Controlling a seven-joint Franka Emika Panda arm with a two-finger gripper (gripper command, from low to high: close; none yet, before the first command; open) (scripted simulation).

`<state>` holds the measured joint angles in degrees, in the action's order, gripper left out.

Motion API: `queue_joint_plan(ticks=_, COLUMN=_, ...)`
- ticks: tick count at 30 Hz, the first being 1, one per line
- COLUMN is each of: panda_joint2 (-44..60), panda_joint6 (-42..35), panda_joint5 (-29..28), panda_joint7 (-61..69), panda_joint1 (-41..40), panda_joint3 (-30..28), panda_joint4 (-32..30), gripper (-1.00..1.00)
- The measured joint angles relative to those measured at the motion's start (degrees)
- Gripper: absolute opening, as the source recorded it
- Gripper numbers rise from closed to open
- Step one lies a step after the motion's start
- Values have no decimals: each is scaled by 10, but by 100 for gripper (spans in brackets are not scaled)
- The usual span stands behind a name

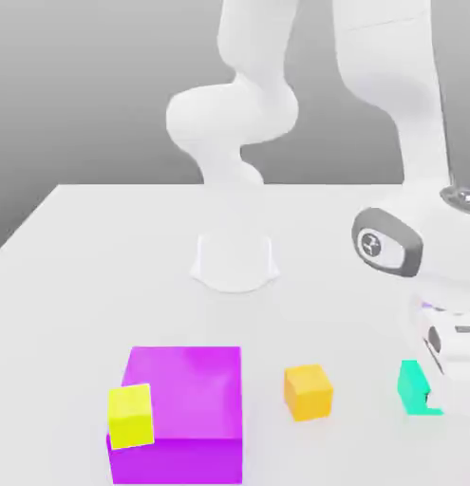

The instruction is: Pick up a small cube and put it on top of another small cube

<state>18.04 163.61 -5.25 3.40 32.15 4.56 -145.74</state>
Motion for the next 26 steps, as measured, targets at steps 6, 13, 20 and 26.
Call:
queue_joint_plan(ticks=6, panda_joint2=-95, panda_joint6=-96, panda_joint5=32, panda_joint7=18, panda_joint1=-46, panda_joint3=-24, panda_joint4=3, gripper=-100)
queue_joint_plan(ticks=13, panda_joint2=-153, panda_joint6=-206, panda_joint5=44, panda_joint7=11, panda_joint1=-208, panda_joint3=-130, panda_joint4=57, gripper=-100)
queue_joint_plan(ticks=20, panda_joint2=-158, panda_joint6=-247, panda_joint5=63, panda_joint7=12, panda_joint1=-378, panda_joint3=-168, panda_joint4=89, gripper=-100)
queue_joint_plan(ticks=26, panda_joint2=-118, panda_joint6=-196, panda_joint5=74, panda_joint7=19, panda_joint1=-352, panda_joint3=-152, panda_joint4=78, gripper=100)
